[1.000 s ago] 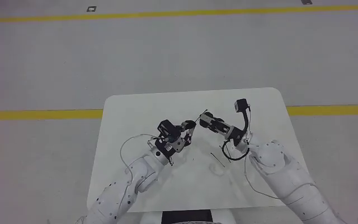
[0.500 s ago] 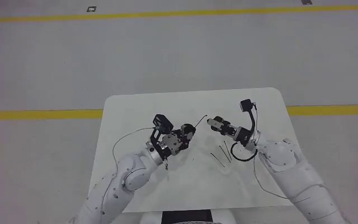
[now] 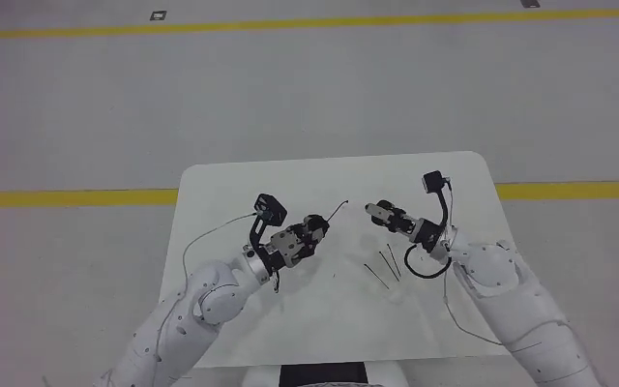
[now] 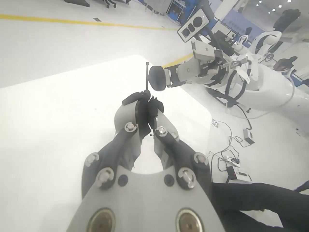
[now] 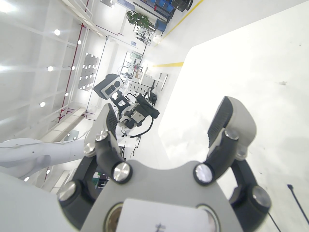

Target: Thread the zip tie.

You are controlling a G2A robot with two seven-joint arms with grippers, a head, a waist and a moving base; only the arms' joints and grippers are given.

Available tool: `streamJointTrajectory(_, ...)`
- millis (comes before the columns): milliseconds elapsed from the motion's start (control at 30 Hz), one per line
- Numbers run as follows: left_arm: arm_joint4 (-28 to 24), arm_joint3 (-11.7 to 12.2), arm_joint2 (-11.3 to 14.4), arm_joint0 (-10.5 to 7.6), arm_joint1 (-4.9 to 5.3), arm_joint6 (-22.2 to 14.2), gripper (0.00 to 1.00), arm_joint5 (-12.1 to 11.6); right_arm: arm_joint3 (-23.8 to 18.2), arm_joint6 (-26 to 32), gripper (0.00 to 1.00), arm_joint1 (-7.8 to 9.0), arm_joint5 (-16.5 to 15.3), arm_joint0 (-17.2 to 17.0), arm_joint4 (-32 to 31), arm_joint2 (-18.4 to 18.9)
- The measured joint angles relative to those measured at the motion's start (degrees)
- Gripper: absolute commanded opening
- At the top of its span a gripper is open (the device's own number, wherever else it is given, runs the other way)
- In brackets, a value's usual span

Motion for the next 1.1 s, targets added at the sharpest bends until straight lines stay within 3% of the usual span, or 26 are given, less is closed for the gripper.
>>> streamJointTrajectory(100, 0.98, -0.24, 0.2, -0.21, 0.51, 0.19, 0.0, 0.0, 0.03, 0.01, 1.0, -0.03, 0.0, -0.03, 0.06, 0.04)
streamJointTrajectory(400, 1.13, 0.01, 0.39, -0.31, 0.45, -0.16, 0.0, 0.1, -0.08, 0.46, 1.0, -0.02, 0.0, -0.02, -0.7, -0.22)
streamJointTrajectory(533, 0.26, 0.8, 1.29, -1.06, 0.57, -1.91, 0.0, 0.0, 1.26, 7.72, 1.0, 0.22, 0.0, 1.45, -2.56, -0.99)
streamJointTrajectory(600, -0.33, 0.81, 1.91, -1.46, 0.89, -2.46, 0.0, 0.0, 2.38, 11.44, 1.0, 0.28, 0.0, 2.14, -0.62, -0.64)
streamJointTrajectory(733, -1.0, 1.06, 3.31, -2.57, 2.06, -1.74, 0.0, 0.0, 4.55, 19.64, 1.0, 0.29, 0.0, 3.04, 8.76, 1.19)
streamJointTrajectory(933, -2.26, 1.07, 7.66, -5.25, 4.63, 1.08, 0.0, 0.0, 7.93, 31.56, 1.0, -1.05, 0.0, 4.28, 21.78, 2.92)
streamJointTrajectory(1100, -3.98, 1.28, 10.12, -6.64, 6.08, 2.35, 0.0, 0.0, 9.25, 34.63, 1.0, -1.55, 0.0, 4.78, 23.62, 3.3)
